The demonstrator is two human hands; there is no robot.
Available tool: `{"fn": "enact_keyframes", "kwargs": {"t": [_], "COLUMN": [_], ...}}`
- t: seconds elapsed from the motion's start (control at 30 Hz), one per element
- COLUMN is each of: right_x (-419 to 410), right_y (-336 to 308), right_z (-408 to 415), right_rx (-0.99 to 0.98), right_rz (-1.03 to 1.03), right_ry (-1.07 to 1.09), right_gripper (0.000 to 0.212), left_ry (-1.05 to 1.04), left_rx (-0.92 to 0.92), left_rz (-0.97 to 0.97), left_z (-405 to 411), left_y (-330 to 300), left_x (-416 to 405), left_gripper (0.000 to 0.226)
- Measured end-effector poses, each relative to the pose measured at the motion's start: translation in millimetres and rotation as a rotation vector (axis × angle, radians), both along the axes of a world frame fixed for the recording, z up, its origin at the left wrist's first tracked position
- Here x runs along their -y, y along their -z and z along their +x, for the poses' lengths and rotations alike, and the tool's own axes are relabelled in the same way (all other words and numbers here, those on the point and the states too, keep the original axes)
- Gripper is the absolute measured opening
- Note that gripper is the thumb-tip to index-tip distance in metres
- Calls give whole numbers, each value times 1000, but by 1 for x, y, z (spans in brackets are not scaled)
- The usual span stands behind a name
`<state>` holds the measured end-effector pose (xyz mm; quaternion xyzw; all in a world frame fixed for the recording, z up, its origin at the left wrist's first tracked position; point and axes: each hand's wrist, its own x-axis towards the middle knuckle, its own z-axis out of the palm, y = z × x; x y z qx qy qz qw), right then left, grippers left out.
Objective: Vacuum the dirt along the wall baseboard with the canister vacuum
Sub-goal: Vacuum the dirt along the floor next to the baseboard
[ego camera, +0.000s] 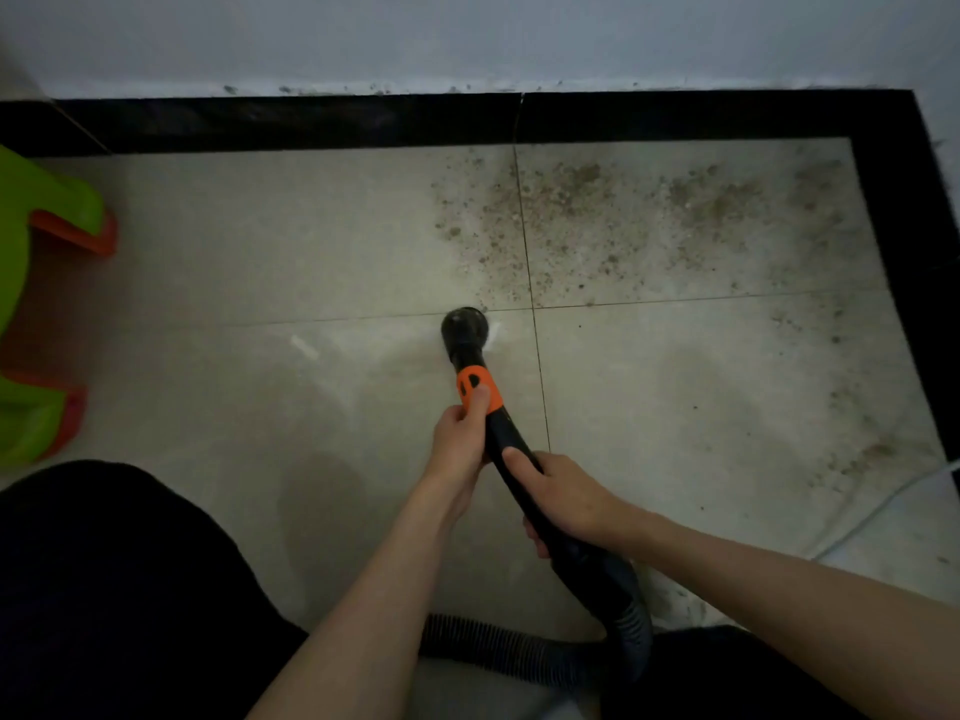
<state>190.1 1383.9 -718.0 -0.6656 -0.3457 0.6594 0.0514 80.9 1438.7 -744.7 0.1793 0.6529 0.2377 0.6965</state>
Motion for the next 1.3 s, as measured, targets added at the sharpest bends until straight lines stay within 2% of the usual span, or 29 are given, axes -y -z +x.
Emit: {"fn": "enact_keyframes", "kwargs": {"t": [0.2, 0.43, 0.6, 0.73, 1.07, 1.3], "right_x": [28, 38, 49, 33, -20, -67], "right_y": [-4, -6, -4, 3, 21, 22], "right_z": [4, -6, 2, 10, -4, 6], "right_rx": [12, 13, 82, 107, 24, -18], "right_rz": [-35, -50, -18, 15, 73, 137], "right_ry": [91, 55, 177, 219, 84, 99], "right_gripper": [41, 45, 40, 39, 42, 45], "left_ry": [89, 87, 246, 282, 180, 125], "left_rx": [16, 22, 117, 127, 18, -36], "left_rz": [-60, -72, -106, -76, 21, 99], "left_z": [9, -10, 9, 19, -5, 5], "left_y": [-2, 1, -5, -7, 12, 15], "left_x": [21, 32, 24, 3, -37, -82], "left_gripper": [41, 40, 37, 32, 34, 35]}}
